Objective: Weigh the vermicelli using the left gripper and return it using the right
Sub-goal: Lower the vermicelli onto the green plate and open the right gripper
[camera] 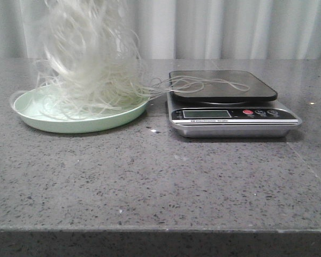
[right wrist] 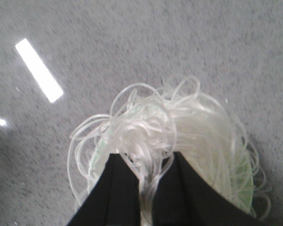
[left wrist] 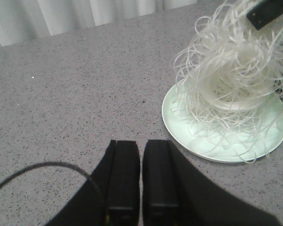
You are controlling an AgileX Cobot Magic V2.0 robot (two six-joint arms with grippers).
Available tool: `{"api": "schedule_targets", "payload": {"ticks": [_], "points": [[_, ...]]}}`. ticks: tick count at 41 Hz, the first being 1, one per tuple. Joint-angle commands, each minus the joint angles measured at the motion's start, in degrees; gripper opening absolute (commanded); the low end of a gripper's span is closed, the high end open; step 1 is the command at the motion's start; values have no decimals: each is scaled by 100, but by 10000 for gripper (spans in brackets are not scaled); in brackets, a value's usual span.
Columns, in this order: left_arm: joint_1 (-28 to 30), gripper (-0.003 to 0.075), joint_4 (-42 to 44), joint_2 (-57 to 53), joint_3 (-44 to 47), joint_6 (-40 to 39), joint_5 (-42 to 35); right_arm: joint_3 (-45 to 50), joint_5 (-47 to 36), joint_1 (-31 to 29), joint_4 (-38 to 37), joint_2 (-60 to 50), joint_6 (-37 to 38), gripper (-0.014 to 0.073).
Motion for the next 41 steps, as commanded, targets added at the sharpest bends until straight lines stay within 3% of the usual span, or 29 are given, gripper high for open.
{"api": "schedule_targets", "payload": {"ticks": [1,32,37,41], "points": [[-3,144,70,6,-139,-59,-476,-204,-132,-10,-22,-190,-59,151],[-3,144,70,6,-139,-59,-694,-191,715,93,122,385,-59,154],[-3,144,70,6,-139,-59,-694,-191,804,93,123,373,-59,234],[-3,144,70,6,-139,-59,-694,-191,828,93,128,362,-59,365]]}}
